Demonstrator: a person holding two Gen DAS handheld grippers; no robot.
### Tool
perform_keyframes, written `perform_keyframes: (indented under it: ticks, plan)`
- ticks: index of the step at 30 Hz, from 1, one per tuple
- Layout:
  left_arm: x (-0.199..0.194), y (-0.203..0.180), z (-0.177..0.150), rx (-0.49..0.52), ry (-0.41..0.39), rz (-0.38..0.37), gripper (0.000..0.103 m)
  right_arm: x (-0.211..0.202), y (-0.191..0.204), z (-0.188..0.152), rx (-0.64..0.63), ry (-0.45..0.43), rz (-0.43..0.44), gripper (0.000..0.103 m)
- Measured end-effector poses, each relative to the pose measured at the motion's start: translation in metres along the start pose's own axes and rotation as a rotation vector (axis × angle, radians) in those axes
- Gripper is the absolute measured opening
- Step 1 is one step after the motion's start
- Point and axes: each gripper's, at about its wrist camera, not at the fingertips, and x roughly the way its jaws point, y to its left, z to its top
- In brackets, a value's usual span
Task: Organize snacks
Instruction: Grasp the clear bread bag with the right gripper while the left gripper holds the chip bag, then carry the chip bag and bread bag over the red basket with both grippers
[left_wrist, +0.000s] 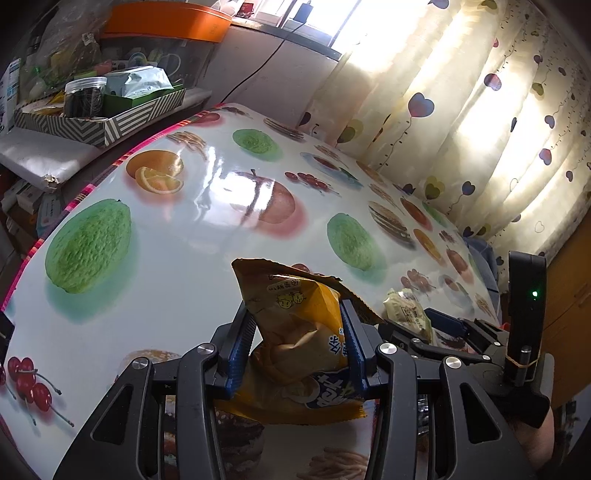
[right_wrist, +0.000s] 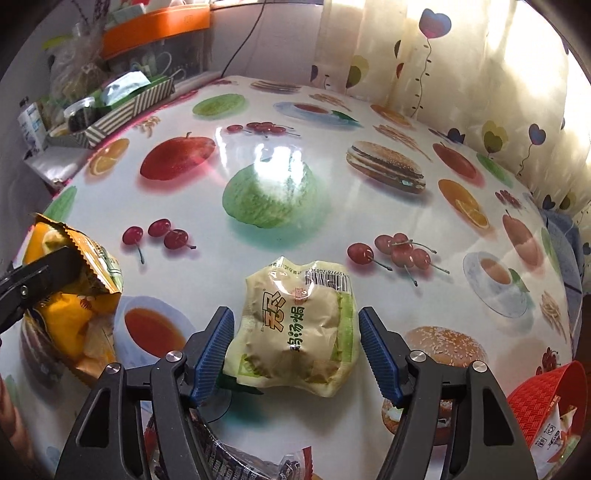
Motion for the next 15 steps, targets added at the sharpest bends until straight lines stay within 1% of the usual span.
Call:
perform_keyframes:
  ticks: [1,2,5,9,15]
  plan:
    - [0.0,0.001,0.0,-0.002,0.001,-0.002,0.046,0.0,-0.001,-0.001,0.0,0.001,0.011,0.064]
    - [0.0,0.001,0.0,-0.002,0.001,-0.003,0.046,-0.001,-0.001,-0.001,0.0,0.0,0.016,0.06]
    - [0.001,0.001,0.0,0.002,0.001,-0.005,0.046,-0.002,-0.003,-0.003,0.005,-0.005,0.035,0.057]
    - [0.0,0.001,0.0,0.006,0.002,-0.009,0.046,-0.005,-0.005,-0.005,0.016,-0.01,0.037,0.055]
    - [-0.005,-0.001,0.001,0.016,-0.012,-0.012,0.046,-0.024,-0.009,-0.008,0.046,-0.057,0.073,0.055]
